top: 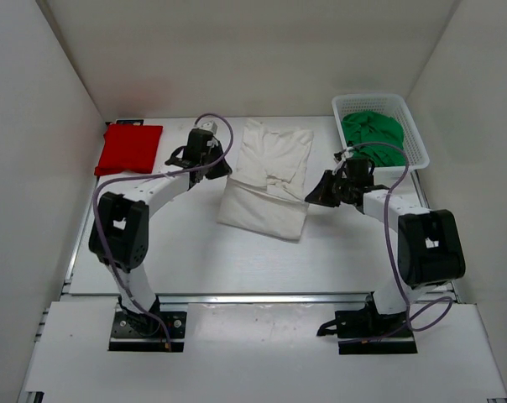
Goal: Fold and stack the t-shirts
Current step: Fold the folded rectangular tshirt in 1/3 of the way, then grab one side of the 2/3 rectangular tshirt with both arms
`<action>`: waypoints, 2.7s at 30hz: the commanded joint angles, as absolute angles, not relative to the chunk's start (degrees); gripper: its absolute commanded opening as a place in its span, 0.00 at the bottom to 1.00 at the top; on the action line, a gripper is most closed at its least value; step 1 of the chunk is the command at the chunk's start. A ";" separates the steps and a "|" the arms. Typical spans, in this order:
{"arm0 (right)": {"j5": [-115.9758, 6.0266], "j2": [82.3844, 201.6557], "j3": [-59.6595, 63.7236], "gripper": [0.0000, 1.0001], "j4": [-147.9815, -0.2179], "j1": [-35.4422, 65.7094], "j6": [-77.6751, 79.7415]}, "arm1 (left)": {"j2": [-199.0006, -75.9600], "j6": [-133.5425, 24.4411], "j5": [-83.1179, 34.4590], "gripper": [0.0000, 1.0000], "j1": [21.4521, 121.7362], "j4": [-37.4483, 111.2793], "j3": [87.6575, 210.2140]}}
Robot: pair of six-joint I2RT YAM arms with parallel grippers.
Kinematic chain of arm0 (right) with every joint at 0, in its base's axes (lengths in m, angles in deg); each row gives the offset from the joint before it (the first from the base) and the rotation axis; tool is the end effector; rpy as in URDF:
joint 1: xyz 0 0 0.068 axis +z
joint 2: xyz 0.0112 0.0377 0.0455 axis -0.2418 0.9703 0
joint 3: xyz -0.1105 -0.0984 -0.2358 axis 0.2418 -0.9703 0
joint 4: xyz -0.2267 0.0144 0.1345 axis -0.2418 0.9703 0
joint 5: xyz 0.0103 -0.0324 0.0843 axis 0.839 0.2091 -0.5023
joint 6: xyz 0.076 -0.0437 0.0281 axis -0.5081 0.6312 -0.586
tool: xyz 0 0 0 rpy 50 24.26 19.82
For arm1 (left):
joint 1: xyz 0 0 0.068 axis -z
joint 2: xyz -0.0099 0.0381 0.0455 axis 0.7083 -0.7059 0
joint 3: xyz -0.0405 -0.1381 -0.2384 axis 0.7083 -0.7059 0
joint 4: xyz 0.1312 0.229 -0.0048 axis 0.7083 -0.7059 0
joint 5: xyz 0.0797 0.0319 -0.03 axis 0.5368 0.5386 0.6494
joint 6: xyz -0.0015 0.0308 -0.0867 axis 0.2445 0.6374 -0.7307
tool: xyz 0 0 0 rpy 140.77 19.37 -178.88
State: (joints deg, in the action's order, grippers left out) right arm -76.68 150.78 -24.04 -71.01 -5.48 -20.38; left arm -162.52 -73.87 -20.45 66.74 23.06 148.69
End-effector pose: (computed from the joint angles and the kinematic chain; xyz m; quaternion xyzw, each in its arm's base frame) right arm 0.3422 0.0922 0.1674 0.0548 0.8942 0.3405 0.2855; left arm 0.4015 -0.1663 0.2122 -0.0571 0.9050 -0.2171 0.3614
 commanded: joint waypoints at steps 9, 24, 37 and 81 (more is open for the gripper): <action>-78.79 162.89 -17.00 0.00 -81.80 -9.33 -20.62 | -173.87 -74.87 -20.28 0.03 64.79 25.58 158.33; -71.17 153.23 -20.58 0.30 -83.48 -6.00 -21.25 | -151.39 -84.89 -21.88 0.31 66.18 47.28 127.76; -67.20 156.65 -28.68 0.00 -82.26 8.85 -19.39 | -156.83 -85.42 -24.68 0.20 69.96 53.44 113.26; -75.73 136.79 -54.09 0.23 -85.24 5.69 -23.79 | -127.11 -81.29 -21.61 0.41 74.80 36.92 91.18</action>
